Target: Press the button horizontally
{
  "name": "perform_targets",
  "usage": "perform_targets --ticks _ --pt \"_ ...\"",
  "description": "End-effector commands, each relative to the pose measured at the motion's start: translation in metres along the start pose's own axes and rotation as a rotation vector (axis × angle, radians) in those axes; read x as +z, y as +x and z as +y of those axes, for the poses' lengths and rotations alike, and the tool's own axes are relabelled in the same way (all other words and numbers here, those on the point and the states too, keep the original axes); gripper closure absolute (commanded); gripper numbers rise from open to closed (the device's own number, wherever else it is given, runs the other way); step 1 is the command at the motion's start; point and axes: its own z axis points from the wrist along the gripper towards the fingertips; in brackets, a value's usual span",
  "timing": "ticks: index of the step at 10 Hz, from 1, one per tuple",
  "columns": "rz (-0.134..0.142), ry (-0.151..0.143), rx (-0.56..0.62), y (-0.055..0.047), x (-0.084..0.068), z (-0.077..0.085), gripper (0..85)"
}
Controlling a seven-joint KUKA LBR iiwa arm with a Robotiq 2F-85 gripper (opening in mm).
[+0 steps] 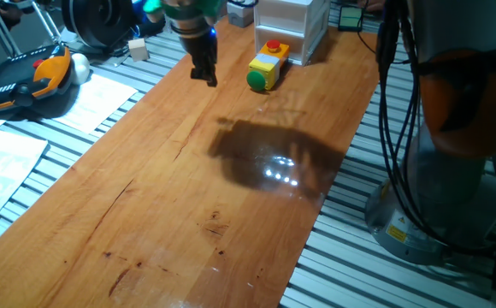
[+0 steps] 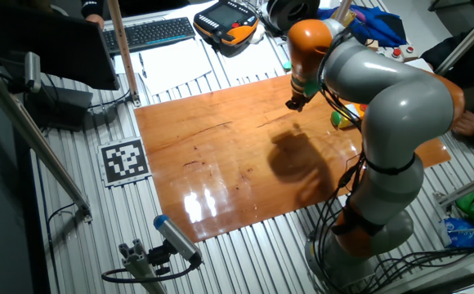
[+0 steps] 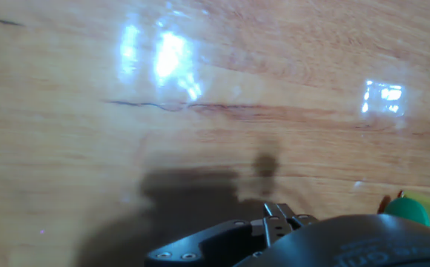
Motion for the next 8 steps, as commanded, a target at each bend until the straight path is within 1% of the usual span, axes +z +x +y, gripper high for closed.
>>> perform_targets --ticks 1,3,4,5,7,8 --pt "-0.008 -0.004 -0.004 0.001 0.009 -0.007 85.0" --pt "-0.027 -0.017 -0.021 0.005 0.029 -0.021 85.0" --pt "-0.031 -0.02 -0.027 0.008 0.037 -0.029 85.0" --pt "-0.028 -0.021 -0.029 0.013 0.043 -0.038 85.0" --pt "-0.016 -0.016 -0.035 0.017 0.049 -0.054 85.0" --pt "-0.012 0.0 -0.035 0.02 0.052 -0.062 85.0"
